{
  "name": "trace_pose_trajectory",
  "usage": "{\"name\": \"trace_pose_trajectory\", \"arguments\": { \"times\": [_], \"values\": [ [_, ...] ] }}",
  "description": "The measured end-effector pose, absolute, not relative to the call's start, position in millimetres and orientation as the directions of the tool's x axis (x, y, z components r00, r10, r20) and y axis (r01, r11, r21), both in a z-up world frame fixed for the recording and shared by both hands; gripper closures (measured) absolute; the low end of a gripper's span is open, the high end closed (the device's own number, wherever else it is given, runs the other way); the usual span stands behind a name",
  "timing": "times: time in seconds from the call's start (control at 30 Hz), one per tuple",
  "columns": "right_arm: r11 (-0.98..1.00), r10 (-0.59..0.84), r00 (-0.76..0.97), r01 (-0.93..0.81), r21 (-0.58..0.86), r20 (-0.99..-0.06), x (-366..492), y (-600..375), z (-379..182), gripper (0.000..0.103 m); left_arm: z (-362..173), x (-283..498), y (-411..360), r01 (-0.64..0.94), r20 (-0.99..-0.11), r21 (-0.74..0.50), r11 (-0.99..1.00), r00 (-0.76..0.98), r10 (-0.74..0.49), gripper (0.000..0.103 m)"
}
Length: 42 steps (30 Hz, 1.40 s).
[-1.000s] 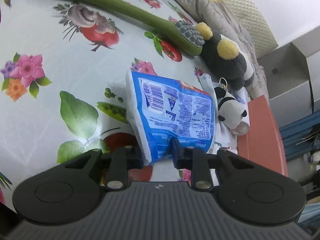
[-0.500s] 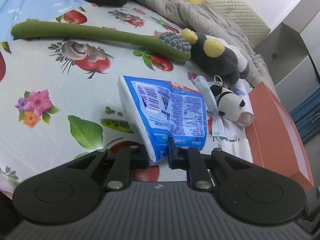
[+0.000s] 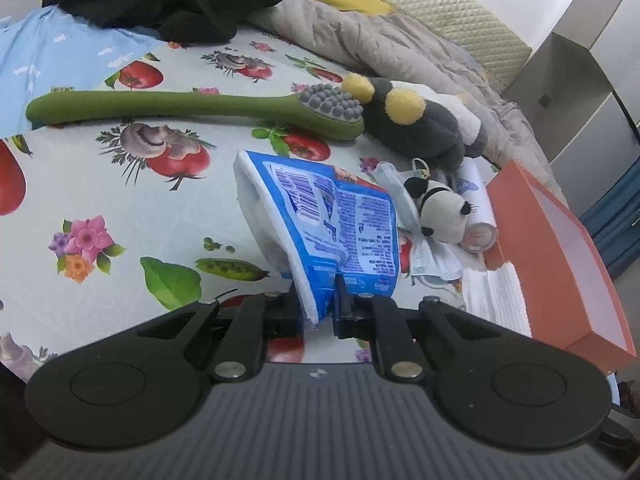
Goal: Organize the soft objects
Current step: 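Carry the blue packet and white towel with both tools over the pink box, then open both tools to drop the packet and towel into the box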
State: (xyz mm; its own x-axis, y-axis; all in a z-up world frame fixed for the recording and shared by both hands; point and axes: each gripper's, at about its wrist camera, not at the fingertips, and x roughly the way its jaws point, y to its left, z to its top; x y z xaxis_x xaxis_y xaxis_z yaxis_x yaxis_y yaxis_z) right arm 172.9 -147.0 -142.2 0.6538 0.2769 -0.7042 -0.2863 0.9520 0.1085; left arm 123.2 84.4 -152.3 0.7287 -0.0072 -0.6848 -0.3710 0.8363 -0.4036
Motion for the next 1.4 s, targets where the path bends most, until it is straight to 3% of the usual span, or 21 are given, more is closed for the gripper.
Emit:
{"name": "trace_pose_trajectory", "arguments": {
  "times": [0.5, 0.97, 1.23, 1.4],
  "values": [
    [0.946, 0.318, 0.719, -0.284, 0.156, -0.617, 182.3, -173.4, -68.8, 0.095, -72.9, 148.5, 41.4, -0.268, -0.653, -0.371, 0.889, 0.756, -0.044, 0.089],
    [0.959, 0.283, 0.807, -0.241, 0.149, -0.518, 233.5, -222.1, 7.1, 0.095, 10.8, 221.1, -35.9, -0.086, -0.577, -0.364, 0.927, 0.802, -0.152, 0.088],
    [0.972, 0.233, 0.83, -0.195, 0.128, -0.506, 269.9, -265.2, 18.9, 0.095, 34.8, 284.7, -89.5, 0.027, -0.569, -0.344, 0.938, 0.789, -0.231, 0.088],
    [0.98, 0.193, 0.822, -0.138, 0.142, -0.535, 290.0, -295.8, 4.2, 0.095, 27.0, 325.5, -129.9, 0.087, -0.612, -0.326, 0.941, 0.74, -0.28, 0.088]
  ]
}}
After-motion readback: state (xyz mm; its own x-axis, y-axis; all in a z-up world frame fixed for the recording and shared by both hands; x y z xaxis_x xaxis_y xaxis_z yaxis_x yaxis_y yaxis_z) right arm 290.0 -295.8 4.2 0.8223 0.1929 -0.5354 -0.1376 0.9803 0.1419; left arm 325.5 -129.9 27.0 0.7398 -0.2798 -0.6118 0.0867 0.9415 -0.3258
